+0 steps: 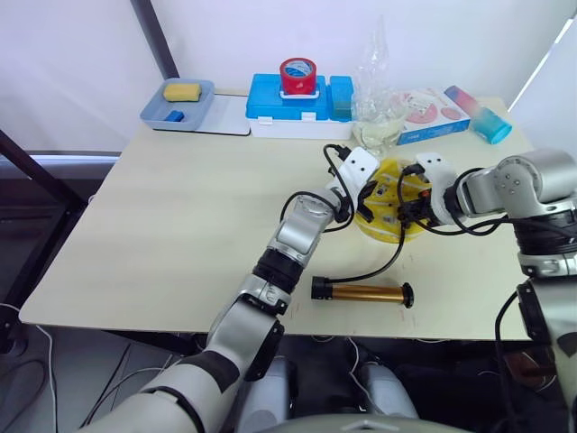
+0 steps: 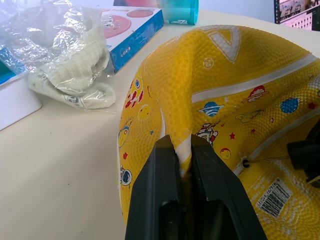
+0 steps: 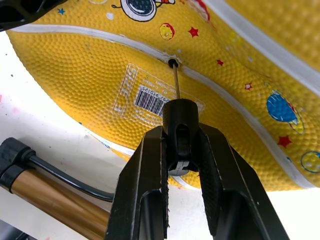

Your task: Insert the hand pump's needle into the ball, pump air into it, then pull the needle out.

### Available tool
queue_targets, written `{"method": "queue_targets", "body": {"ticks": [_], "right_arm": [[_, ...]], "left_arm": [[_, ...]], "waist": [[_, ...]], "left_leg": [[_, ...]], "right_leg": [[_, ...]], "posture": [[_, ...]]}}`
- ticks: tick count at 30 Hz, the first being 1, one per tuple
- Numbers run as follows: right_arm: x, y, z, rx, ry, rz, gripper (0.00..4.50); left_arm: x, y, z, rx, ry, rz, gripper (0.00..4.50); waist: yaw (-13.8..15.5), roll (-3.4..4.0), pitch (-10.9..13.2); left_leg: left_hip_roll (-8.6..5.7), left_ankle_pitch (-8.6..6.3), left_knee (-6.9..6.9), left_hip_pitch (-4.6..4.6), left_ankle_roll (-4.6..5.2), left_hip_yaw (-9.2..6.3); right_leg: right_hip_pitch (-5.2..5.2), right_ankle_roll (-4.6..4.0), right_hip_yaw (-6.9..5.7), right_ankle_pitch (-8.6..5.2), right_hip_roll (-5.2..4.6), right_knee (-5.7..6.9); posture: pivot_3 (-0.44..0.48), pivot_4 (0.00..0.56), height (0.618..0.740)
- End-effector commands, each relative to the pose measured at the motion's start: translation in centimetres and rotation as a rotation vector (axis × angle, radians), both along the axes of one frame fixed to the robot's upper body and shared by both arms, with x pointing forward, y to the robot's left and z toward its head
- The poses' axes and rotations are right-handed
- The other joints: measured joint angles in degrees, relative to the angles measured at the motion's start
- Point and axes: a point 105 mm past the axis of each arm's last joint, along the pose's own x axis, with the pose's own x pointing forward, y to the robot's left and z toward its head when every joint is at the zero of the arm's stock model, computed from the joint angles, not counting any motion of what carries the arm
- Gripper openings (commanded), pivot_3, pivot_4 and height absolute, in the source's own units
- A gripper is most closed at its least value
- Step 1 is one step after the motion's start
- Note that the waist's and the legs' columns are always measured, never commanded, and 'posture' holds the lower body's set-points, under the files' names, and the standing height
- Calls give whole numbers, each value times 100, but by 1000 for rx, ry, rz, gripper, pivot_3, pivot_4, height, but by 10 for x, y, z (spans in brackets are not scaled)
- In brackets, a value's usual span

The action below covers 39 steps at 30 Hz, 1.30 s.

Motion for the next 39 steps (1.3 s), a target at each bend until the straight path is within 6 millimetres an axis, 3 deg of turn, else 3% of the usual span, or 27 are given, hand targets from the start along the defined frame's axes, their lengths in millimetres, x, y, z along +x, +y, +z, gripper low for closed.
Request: {"method": "queue_targets", "body": {"ticks": [1,6,22,39], "right_arm": [[2,1,8,9,-21,1,308],[7,-1,9,26,-19,-31,308],[15,20,18,124,-7,-25,308],[18,30,0,132,73,-56,308]], "left_arm": [[-6,-10,11,-18,-39,-41,33],[-9,-13,9,-18,-35,-56,33],[-19,-17,-6,-2,3,-132,33],[-20,-19,-12,-26,45,-148,33]], "waist": [[0,0,0],[-7,0,0],[-81,2,-1],[-133,3,-2]], "left_leg": [[0,0,0,0,0,0],[0,0,0,1,0,0],[-1,8,1,10,-13,-4],[-2,10,12,16,-15,-8]], "right_leg": [[0,0,0,0,0,0],[0,0,0,0,0,1],[-3,-3,0,-2,0,37],[-1,-3,1,-2,0,54]], "posture": [[0,150,729],[0,150,729],[0,150,729],[0,150,729]]}}
